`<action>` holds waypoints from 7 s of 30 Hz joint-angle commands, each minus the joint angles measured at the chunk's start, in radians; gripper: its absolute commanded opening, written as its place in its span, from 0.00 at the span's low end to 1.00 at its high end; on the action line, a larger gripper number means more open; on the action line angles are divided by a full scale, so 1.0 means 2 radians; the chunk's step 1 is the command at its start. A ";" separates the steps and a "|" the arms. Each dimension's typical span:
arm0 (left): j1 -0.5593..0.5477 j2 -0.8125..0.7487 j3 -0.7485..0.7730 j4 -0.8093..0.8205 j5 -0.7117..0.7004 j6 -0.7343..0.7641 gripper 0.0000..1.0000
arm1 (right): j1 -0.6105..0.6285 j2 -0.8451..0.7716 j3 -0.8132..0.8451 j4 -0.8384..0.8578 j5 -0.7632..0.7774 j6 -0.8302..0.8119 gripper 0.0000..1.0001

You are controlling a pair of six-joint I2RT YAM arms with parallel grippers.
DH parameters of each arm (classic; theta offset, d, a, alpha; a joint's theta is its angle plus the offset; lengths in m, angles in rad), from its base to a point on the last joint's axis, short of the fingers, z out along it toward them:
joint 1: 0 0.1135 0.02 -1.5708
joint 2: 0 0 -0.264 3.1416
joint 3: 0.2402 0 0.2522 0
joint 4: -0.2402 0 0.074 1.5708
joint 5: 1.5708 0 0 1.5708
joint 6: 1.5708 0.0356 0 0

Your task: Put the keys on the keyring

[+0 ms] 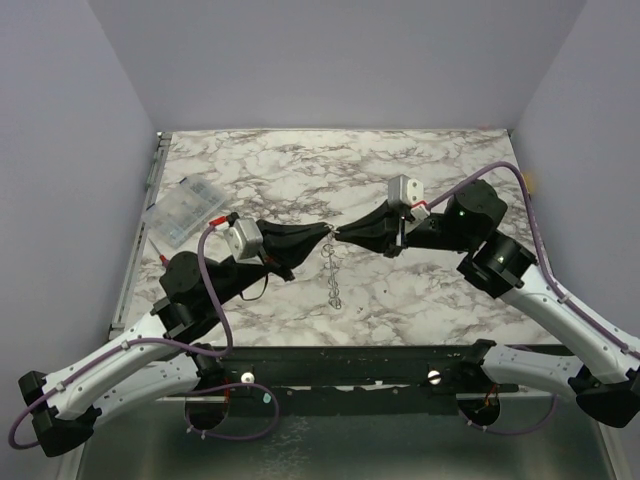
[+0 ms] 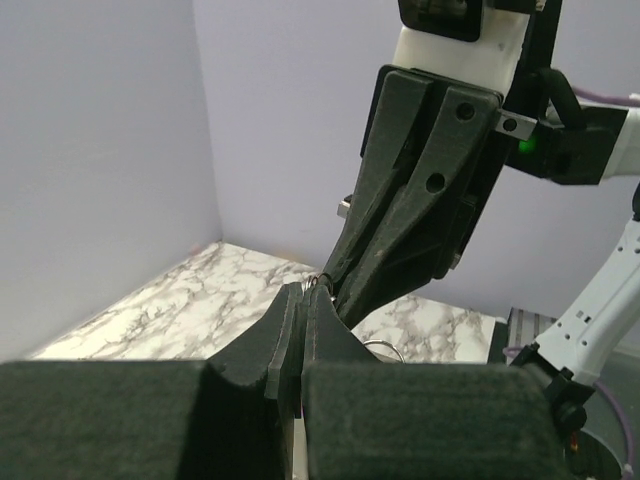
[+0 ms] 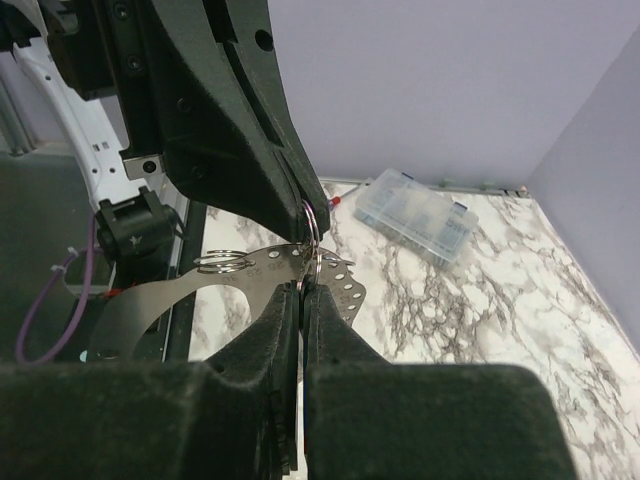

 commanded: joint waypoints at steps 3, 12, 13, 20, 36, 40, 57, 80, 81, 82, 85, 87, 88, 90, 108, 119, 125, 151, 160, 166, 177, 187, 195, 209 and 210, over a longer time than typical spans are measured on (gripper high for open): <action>0.004 -0.017 -0.008 0.120 -0.087 -0.027 0.00 | 0.004 -0.005 -0.028 0.038 -0.007 0.044 0.09; 0.003 -0.008 -0.004 0.091 -0.048 -0.006 0.00 | 0.004 -0.021 0.008 -0.033 0.034 -0.008 0.47; 0.004 -0.006 0.003 0.078 -0.036 0.001 0.00 | 0.004 -0.031 0.014 -0.039 0.044 -0.014 0.50; 0.004 -0.003 0.021 0.039 0.027 0.017 0.00 | 0.004 -0.025 0.074 -0.080 0.028 -0.049 0.66; 0.004 0.007 0.031 0.034 0.112 -0.004 0.00 | 0.003 0.050 0.152 -0.167 -0.028 -0.105 0.52; 0.004 0.008 0.032 0.033 0.112 -0.004 0.00 | 0.003 0.065 0.174 -0.203 -0.050 -0.116 0.46; 0.004 0.013 0.033 0.033 0.094 0.002 0.00 | 0.003 0.077 0.194 -0.238 -0.112 -0.121 0.39; 0.004 0.020 0.031 0.033 0.110 -0.002 0.00 | 0.003 0.078 0.168 -0.191 -0.075 -0.110 0.01; 0.004 0.019 0.028 0.032 0.110 -0.002 0.00 | 0.003 0.077 0.167 -0.190 -0.073 -0.111 0.01; 0.003 0.018 0.026 0.030 0.110 0.000 0.00 | 0.003 0.077 0.166 -0.190 -0.071 -0.111 0.01; 0.003 0.014 0.024 0.006 0.104 0.009 0.12 | 0.003 0.080 0.168 -0.202 -0.062 -0.116 0.01; 0.003 0.010 0.024 -0.014 0.100 0.018 0.25 | 0.003 0.085 0.171 -0.216 -0.058 -0.121 0.01; 0.004 0.007 0.023 -0.024 0.097 0.022 0.33 | 0.003 0.086 0.172 -0.225 -0.056 -0.123 0.01; 0.003 0.002 0.027 -0.050 0.089 0.036 0.44 | 0.003 0.090 0.173 -0.235 -0.049 -0.126 0.01; 0.004 0.088 0.237 -0.471 0.063 0.199 0.49 | 0.003 0.125 0.124 -0.334 0.134 -0.116 0.01; 0.004 0.194 0.274 -0.508 0.112 0.269 0.42 | 0.010 0.065 0.102 -0.348 0.073 -0.092 0.01; 0.004 0.221 0.286 -0.475 0.151 0.273 0.37 | 0.011 0.044 0.081 -0.340 0.065 -0.088 0.01; 0.004 0.231 0.261 -0.415 0.209 0.219 0.40 | 0.017 0.037 0.071 -0.321 0.116 -0.087 0.00; 0.003 0.196 0.194 -0.311 0.208 0.173 0.28 | 0.018 0.020 0.062 -0.292 0.115 -0.087 0.01; 0.004 0.187 0.171 -0.283 0.212 0.161 0.26 | 0.018 0.020 0.063 -0.285 0.113 -0.086 0.01; 0.004 0.185 0.173 -0.289 0.211 0.156 0.54 | 0.018 0.022 0.061 -0.286 0.117 -0.088 0.01; 0.004 0.164 0.172 -0.304 0.197 0.166 0.41 | 0.017 0.011 0.053 -0.278 0.121 -0.088 0.01; 0.003 0.173 0.184 -0.337 0.168 0.198 0.34 | 0.018 0.011 0.060 -0.289 0.107 -0.091 0.01; 0.003 0.183 0.196 -0.337 0.157 0.203 0.00 | 0.018 0.005 0.061 -0.290 0.082 -0.094 0.01; 0.003 0.182 0.195 -0.335 0.154 0.204 0.00 | 0.018 0.001 0.058 -0.287 0.085 -0.093 0.01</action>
